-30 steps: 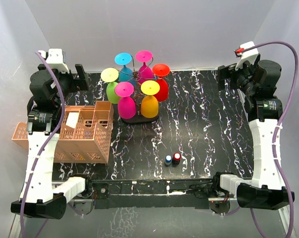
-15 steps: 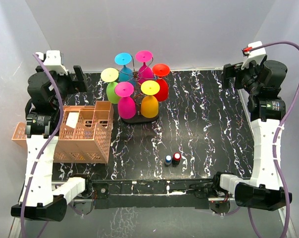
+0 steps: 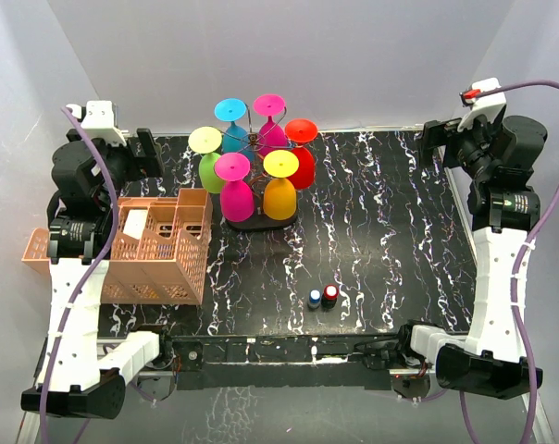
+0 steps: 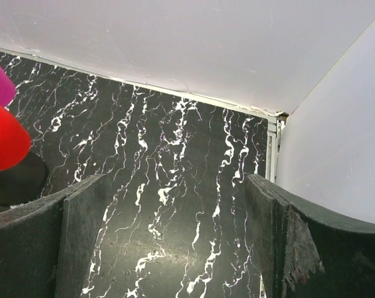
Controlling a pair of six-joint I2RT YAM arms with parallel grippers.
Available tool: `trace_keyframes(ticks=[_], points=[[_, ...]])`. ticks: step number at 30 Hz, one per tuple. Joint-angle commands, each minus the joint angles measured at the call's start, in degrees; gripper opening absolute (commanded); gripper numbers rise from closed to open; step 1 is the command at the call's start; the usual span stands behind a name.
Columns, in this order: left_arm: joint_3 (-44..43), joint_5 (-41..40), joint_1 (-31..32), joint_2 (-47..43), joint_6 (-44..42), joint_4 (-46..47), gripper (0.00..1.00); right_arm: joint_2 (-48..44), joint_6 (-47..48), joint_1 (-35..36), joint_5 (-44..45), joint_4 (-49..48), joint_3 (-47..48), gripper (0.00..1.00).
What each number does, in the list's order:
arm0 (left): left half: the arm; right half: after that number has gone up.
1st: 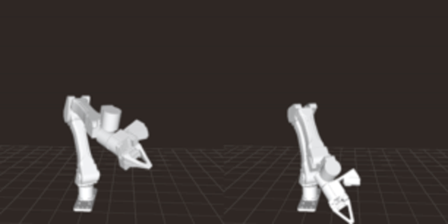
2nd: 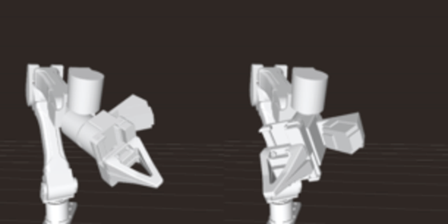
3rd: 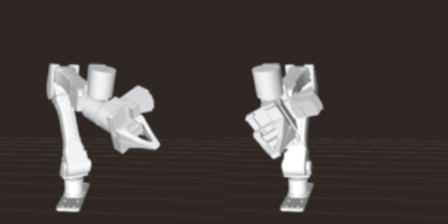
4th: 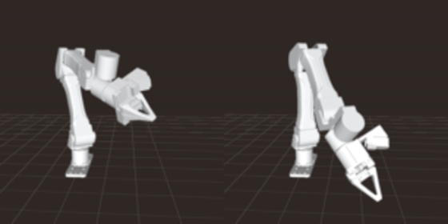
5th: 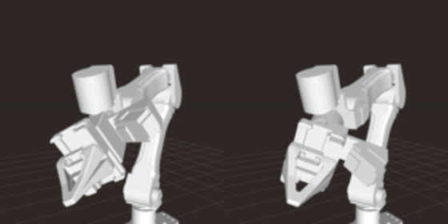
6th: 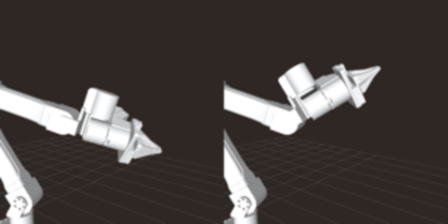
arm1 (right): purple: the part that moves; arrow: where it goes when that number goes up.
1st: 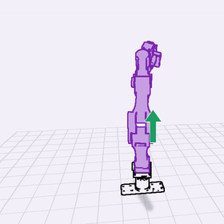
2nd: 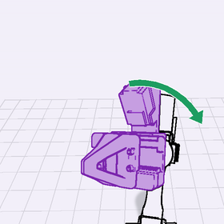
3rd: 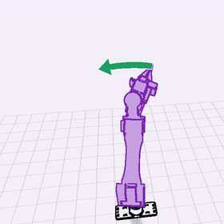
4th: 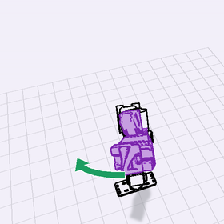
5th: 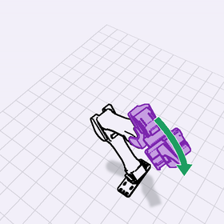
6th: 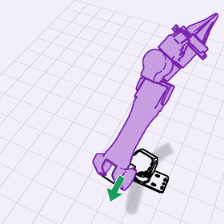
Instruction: Place the wine glass upside down on the wine glass rack
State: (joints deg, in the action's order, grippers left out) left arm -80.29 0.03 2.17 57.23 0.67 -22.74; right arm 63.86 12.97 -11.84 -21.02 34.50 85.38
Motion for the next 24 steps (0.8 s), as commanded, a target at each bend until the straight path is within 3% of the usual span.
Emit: trace_keyframes(ticks=[1,24], points=[[0.7,0.3,-0.4,-1.7,-0.1,0.6,0.97,-2.0,-2.9,-0.8,1.4,-3.4,0.5,0.98],[0.0,1.0,-0.4,-2.4,-2.1,-1.9,0.97,-2.3,-3.0,-1.5,-1.8,-3.2,-0.7,0.98]])
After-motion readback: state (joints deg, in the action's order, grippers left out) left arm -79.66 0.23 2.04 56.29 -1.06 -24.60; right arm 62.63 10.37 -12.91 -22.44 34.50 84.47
